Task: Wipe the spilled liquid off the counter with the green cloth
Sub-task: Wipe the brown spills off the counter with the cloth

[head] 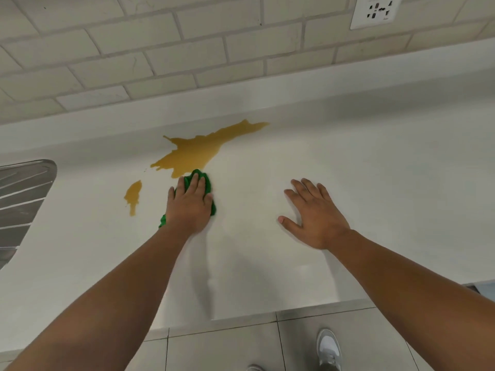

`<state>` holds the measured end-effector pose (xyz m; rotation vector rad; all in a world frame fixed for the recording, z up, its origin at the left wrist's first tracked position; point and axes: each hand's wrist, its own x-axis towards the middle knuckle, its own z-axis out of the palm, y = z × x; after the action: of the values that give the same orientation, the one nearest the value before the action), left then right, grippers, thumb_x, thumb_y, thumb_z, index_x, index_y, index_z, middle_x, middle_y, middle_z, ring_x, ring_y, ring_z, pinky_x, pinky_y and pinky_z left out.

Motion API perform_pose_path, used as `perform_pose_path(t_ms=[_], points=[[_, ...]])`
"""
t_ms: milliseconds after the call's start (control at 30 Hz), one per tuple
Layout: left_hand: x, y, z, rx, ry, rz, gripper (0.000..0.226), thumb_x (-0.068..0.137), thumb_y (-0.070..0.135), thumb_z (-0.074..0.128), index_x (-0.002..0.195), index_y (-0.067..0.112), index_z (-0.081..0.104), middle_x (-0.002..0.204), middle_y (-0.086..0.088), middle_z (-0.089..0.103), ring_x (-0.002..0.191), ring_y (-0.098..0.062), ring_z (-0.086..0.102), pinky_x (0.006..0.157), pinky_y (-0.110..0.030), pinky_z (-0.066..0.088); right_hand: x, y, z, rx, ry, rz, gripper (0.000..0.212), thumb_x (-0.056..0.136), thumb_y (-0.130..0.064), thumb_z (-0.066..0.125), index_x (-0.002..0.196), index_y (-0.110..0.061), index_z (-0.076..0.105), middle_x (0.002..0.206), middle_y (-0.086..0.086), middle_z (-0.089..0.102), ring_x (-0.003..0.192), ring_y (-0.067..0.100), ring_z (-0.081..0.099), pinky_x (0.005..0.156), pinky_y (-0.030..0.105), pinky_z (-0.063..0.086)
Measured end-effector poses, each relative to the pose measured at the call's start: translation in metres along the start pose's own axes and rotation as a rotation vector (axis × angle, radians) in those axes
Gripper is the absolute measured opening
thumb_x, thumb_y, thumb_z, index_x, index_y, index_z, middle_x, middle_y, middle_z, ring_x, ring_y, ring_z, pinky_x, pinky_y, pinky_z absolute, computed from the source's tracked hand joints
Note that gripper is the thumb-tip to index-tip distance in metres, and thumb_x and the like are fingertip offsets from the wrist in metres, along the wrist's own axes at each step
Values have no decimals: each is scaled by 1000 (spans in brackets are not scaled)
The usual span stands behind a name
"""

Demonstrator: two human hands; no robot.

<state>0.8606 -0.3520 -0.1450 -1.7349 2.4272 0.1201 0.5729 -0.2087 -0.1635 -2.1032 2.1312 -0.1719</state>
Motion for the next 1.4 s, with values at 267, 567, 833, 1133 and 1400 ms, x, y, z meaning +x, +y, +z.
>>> perform_pose_path(t_ms=[267,567,833,1133,1400], points=[[-67,56,8,16,18,432,59,102,50,9,158,29,6,164,11,-1,152,-19,-8,122,-43,2,-1,-2,-2,0,-18,10,87,88,-78,13,155,-24,20,166,-1,6,152,18,-5,123,46,2],[-31,-3,8,-8,28,125,61,101,51,9,158,27,7,165,9,1,152,-20,-5,122,-43,5,-1,-3,-4,21,-36,17,90,86,-81,14,156,-24,19,166,-1,2,152,17,-9,123,47,0],[-20,97,3,18,35,267,60,102,47,7,158,23,5,165,4,1,152,-26,-5,123,-46,3,-2,-4,-6,29,-42,13,93,85,-82,13,156,-23,19,166,0,3,152,18,-8,123,48,0],[-76,39,14,24,27,377,60,101,52,7,157,31,7,163,13,-1,150,-12,-13,122,-38,-2,-5,-3,-6,18,-58,-2,87,89,-76,12,157,-23,16,166,1,0,152,19,-11,123,47,-1],[-14,119,0,-22,30,128,61,102,47,9,158,24,4,165,5,-1,151,-26,-7,122,-47,1,-5,3,-7,191,-41,-26,95,89,-77,18,158,-14,1,166,3,1,152,17,-10,123,44,-6]])
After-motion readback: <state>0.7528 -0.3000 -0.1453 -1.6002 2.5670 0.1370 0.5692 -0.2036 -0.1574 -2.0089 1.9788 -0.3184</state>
